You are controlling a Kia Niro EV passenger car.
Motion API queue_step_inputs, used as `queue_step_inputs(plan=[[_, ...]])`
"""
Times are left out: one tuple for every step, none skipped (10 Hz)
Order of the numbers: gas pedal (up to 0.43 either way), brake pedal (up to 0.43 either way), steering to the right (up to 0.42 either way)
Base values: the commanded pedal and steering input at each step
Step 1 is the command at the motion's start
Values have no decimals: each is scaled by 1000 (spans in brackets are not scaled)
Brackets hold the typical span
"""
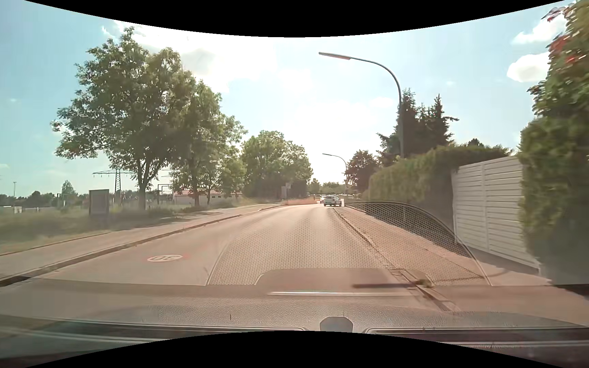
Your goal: Follow the waypoints while adhering to traffic rules and regulations
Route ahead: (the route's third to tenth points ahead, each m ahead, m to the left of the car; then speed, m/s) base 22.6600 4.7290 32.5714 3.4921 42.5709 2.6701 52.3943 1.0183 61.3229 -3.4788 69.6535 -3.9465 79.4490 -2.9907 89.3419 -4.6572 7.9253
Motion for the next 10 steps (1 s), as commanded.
queue_step_inputs(plan=[[0, 6, 2], [0, 6, 2], [0, 6, 2], [0, 6, 2], [0, 6, 2], [47, 6, 2], [118, 6, 2], [130, 6, 2], [130, 6, 2], [130, 6, 2]])
